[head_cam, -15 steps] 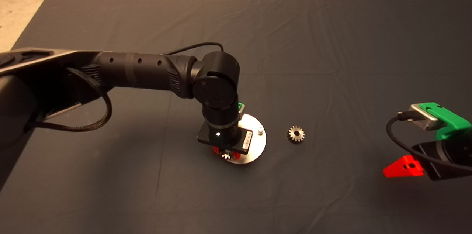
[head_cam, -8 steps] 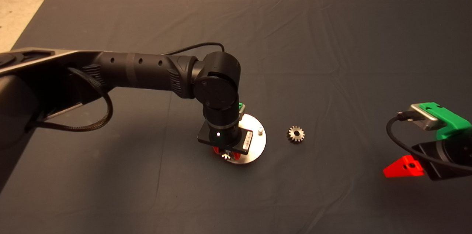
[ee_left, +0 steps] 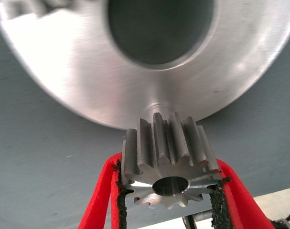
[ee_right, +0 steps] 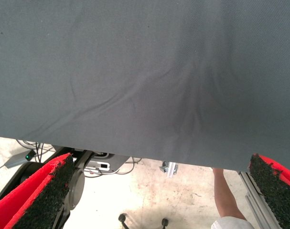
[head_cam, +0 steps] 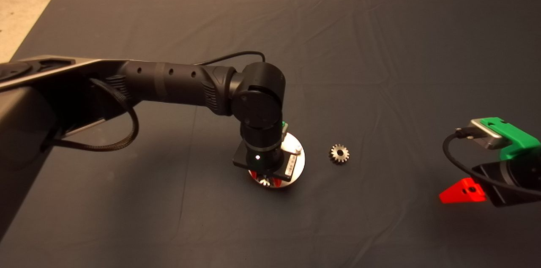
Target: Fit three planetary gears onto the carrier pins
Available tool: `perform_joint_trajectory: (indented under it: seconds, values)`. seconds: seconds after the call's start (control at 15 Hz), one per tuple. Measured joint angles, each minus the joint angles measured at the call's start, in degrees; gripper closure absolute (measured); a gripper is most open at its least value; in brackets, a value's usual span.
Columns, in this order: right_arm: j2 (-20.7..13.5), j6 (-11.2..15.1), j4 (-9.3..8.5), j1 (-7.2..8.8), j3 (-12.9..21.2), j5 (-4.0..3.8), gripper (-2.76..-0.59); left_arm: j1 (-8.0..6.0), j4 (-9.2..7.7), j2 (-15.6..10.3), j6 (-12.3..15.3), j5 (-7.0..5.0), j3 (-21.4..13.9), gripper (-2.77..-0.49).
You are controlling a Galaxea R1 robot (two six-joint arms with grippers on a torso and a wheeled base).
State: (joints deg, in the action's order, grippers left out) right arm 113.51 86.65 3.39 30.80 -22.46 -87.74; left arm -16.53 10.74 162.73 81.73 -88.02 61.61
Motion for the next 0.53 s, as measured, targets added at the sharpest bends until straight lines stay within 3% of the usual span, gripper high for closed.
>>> perform_joint_trajectory:
  seconds: [0.53]
  values:
    - [0.0, 0.0, 0.0, -0.02, 0.0, 0.02, -2.73, 0.13, -0.24, 0.3, -0.02, -0.02, 0.92, -0.82]
